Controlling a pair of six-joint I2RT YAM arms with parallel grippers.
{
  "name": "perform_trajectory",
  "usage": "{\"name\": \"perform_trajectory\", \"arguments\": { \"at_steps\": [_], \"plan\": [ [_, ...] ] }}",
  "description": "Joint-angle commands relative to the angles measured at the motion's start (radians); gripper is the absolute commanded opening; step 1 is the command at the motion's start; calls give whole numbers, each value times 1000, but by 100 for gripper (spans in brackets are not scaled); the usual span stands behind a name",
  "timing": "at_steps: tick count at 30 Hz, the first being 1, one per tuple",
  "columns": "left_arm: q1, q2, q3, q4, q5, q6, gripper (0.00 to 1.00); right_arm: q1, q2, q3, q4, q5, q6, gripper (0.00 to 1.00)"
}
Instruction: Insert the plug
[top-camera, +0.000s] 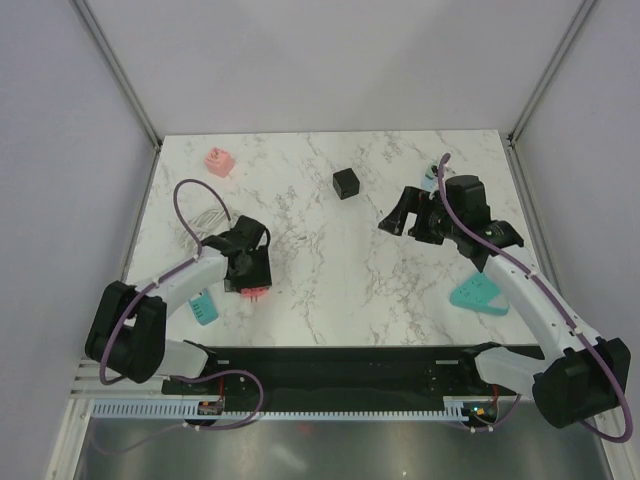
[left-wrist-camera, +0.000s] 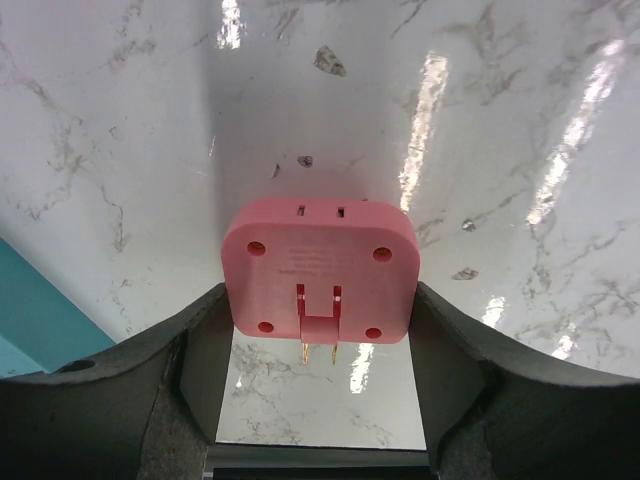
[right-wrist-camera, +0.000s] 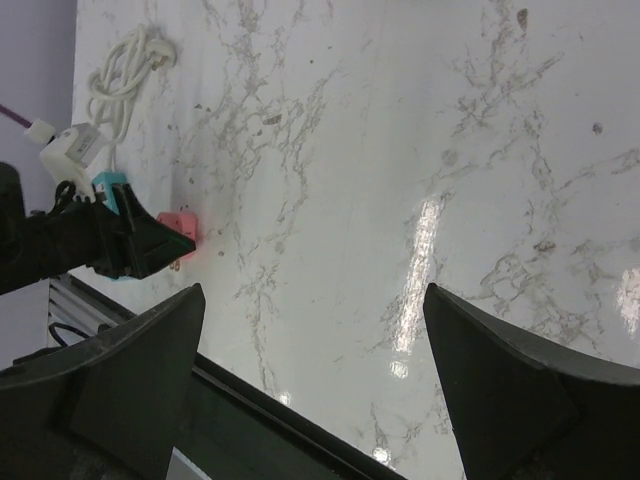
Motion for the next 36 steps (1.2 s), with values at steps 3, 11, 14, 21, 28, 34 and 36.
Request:
{"name": "perform_trajectory", "arguments": {
  "at_steps": [3, 11, 14, 21, 28, 34, 36],
  "plan": [
    [-8, -133, 61, 42, 76, 72, 5, -36, 36, -34, -96, 262, 104, 98],
    [-28, -245, 104, 41, 183, 135, 2, -283, 44, -114, -253, 616, 243, 98],
    [-46, -273, 98, 64, 216, 158, 2, -339, 52, -64, -408, 793, 375, 98],
    [-88, -303, 81, 122, 337, 227, 2, -436, -55, -149, -494, 831, 513, 98],
    [-92, -351, 74, 142, 387, 264, 2, -452, -54, -251, -463, 838, 538, 98],
    [-91, -357, 66, 161, 421, 268, 2, -450, -17, -307, -332, 756, 483, 98],
    [-91, -359, 71, 165, 426, 268, 2, -452, -11, -330, -228, 660, 408, 96]
  ]
}}
